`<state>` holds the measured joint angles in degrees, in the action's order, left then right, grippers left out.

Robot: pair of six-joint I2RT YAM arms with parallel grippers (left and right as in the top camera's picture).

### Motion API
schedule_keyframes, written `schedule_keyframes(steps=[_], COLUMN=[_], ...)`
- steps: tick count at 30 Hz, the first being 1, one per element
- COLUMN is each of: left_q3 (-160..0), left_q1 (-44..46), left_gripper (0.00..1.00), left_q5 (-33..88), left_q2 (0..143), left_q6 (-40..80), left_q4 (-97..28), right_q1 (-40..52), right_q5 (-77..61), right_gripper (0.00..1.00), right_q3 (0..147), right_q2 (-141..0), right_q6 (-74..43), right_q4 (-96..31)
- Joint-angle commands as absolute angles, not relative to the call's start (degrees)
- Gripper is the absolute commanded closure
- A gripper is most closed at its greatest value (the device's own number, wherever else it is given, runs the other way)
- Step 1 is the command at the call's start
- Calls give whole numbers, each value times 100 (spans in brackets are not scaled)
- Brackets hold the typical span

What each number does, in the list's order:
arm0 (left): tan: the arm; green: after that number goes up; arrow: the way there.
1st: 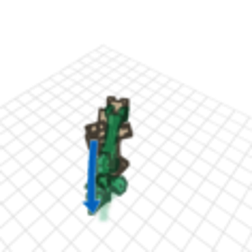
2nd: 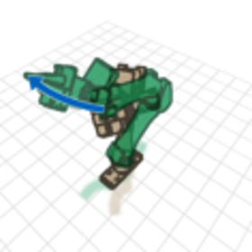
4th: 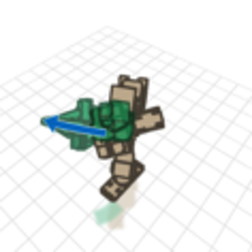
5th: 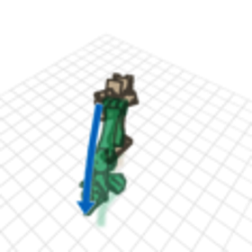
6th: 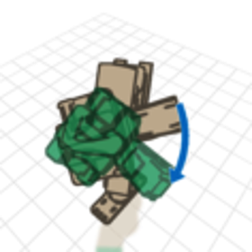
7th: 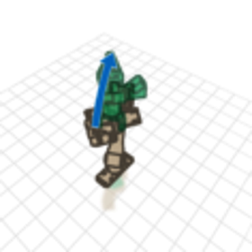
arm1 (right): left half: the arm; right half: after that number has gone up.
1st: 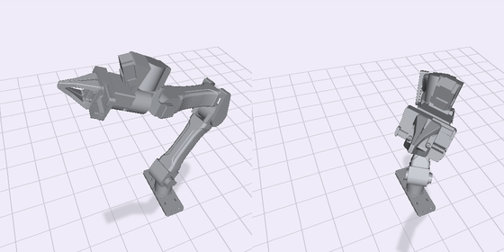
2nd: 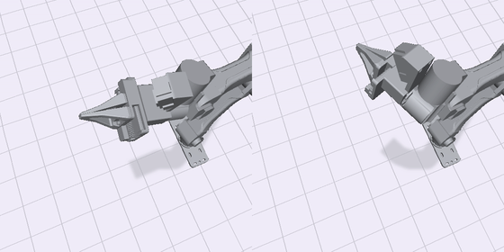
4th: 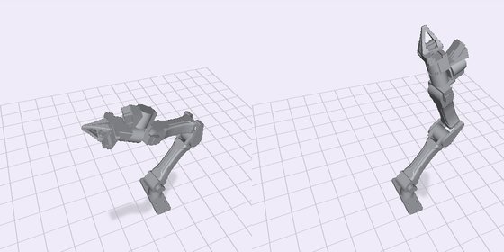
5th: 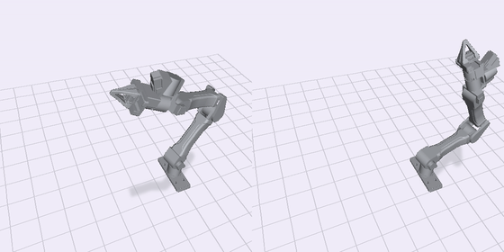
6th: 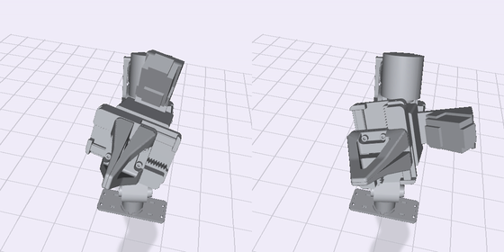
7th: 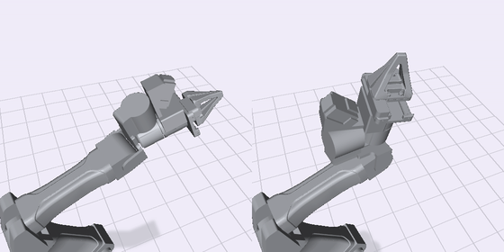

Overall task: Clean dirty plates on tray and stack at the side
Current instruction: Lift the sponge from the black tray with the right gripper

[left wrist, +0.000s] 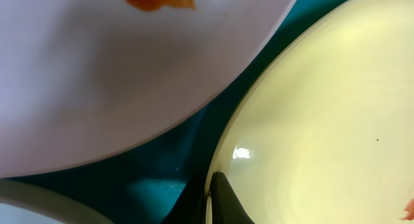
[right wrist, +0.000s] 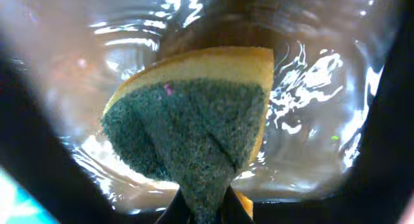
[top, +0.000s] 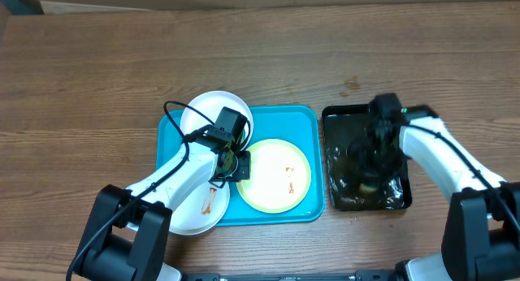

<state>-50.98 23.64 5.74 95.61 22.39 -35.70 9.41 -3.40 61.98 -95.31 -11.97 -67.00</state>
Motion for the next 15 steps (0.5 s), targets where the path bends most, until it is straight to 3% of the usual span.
schedule_keyframes(steps=[1,15], left_q3=[-5024,-5024], left_q1=[2381,2381], left_gripper=[96,96], left_q5=[401,405], left_q2=[9627,9627], left_q6=[2276,2276], left_q4=[-3568,-3568], right_q1=[926,928], right_q5=[-309,-373], right_gripper=[96,96], right_q3=[6731,6635], right_q2=[-9494,-9496], right_q6=[-1216,-1225], right_q4=[-6965,-7046])
